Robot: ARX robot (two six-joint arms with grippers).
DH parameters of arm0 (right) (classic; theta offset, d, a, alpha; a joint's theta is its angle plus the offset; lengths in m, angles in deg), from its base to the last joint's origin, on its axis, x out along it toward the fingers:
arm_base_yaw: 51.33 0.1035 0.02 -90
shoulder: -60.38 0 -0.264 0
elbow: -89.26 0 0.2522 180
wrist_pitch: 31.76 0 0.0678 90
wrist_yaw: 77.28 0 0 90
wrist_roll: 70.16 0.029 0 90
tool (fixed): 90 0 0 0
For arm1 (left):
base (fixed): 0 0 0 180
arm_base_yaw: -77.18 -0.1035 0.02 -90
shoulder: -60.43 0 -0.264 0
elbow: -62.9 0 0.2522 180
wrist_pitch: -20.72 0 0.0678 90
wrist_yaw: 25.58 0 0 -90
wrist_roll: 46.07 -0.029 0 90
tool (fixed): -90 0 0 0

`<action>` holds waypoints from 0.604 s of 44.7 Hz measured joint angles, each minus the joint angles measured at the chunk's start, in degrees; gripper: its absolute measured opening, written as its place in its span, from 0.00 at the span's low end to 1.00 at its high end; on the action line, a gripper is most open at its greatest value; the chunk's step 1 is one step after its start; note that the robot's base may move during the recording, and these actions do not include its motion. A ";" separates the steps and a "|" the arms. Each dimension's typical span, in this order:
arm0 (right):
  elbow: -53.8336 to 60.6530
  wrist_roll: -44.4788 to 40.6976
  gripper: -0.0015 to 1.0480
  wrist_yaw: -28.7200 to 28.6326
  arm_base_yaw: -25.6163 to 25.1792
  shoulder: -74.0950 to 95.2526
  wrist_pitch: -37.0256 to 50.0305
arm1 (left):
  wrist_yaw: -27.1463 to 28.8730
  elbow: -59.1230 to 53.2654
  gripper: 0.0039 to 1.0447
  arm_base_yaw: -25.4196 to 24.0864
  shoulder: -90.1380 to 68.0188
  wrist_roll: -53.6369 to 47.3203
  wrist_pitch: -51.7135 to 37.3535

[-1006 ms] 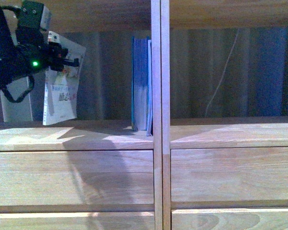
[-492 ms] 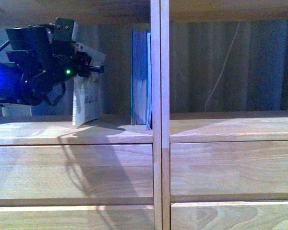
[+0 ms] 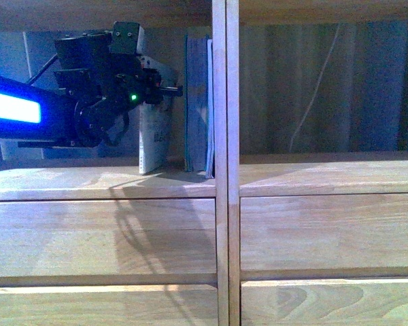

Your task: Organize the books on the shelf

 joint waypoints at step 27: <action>0.00 0.00 0.03 -0.02 -0.02 -0.04 -0.02 | 2.45 -9.49 0.94 0.83 3.41 -0.94 0.66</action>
